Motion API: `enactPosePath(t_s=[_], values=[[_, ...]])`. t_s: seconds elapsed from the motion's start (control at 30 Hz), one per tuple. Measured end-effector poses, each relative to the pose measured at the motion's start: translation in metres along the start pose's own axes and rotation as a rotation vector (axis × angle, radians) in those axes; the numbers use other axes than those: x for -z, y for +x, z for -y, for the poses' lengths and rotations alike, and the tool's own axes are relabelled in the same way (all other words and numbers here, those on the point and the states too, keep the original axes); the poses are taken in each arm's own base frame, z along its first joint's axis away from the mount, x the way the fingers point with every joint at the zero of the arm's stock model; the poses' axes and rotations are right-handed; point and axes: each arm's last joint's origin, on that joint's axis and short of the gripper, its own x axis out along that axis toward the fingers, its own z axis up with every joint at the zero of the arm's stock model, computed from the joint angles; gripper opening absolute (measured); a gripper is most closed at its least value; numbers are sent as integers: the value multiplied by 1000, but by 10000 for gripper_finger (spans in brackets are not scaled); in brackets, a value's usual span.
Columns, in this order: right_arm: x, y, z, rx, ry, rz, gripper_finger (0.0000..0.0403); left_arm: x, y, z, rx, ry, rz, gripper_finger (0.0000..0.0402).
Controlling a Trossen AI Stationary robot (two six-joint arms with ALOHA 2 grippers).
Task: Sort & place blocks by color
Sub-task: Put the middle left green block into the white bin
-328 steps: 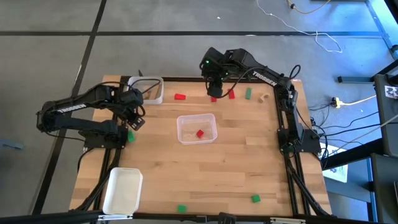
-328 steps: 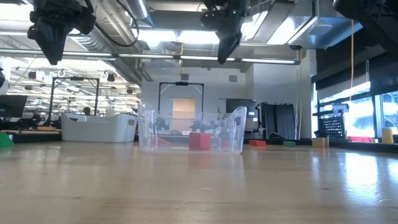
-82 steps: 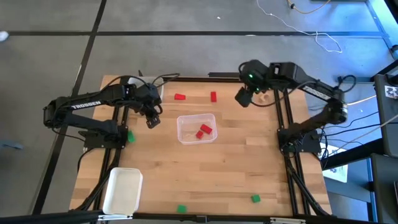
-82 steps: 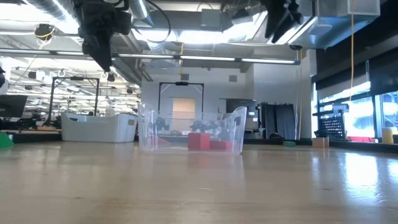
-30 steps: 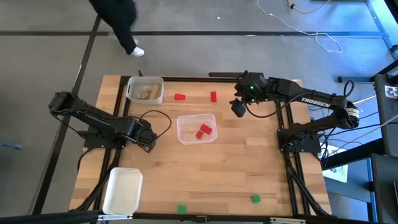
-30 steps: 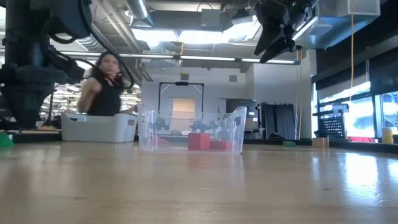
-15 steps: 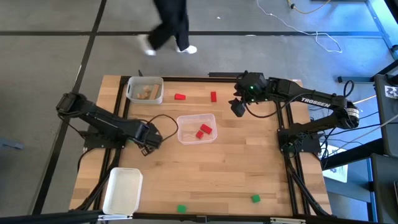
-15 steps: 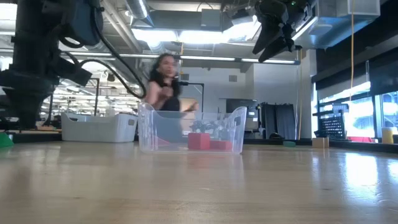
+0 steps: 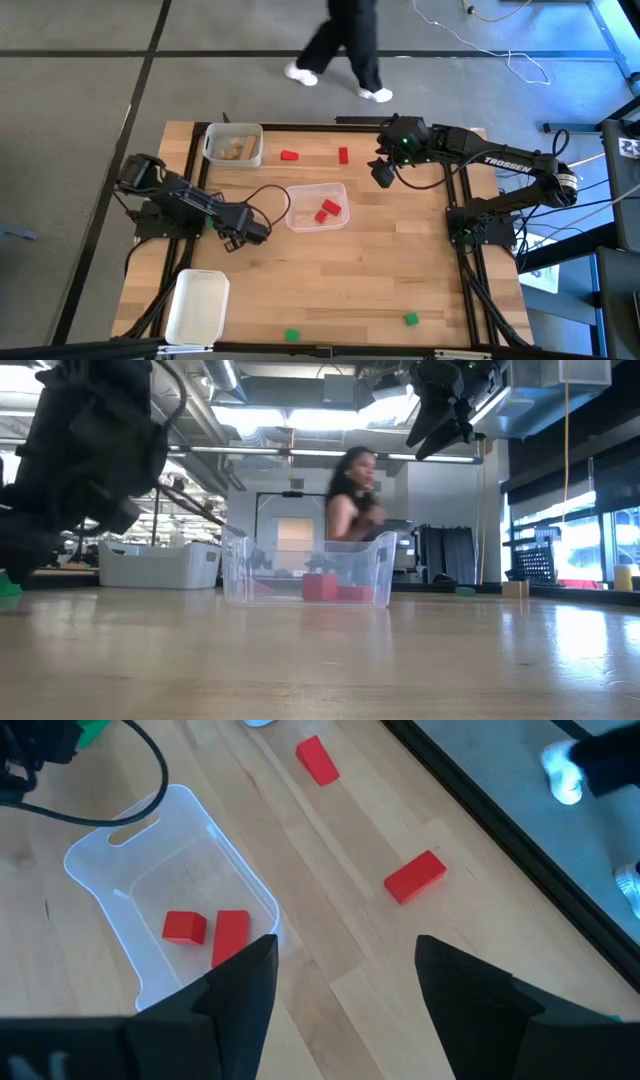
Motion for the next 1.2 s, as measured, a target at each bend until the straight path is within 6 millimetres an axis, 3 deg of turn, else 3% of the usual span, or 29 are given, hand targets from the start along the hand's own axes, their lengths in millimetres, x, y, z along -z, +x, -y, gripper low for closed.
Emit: enactPosePath(t_s=[0.2, 0.47, 1.2], values=[[0, 0, 0, 0, 0, 0, 237, 2, 7, 4, -10, 13, -127, 128], [0, 0, 0, 0, -6, 1, 237, 5, 6, 6, -6, 23, -147, 128], [0, 0, 0, 0, -30, 1, 237, -4, 8, 17, 107, 45, -43, 128]])
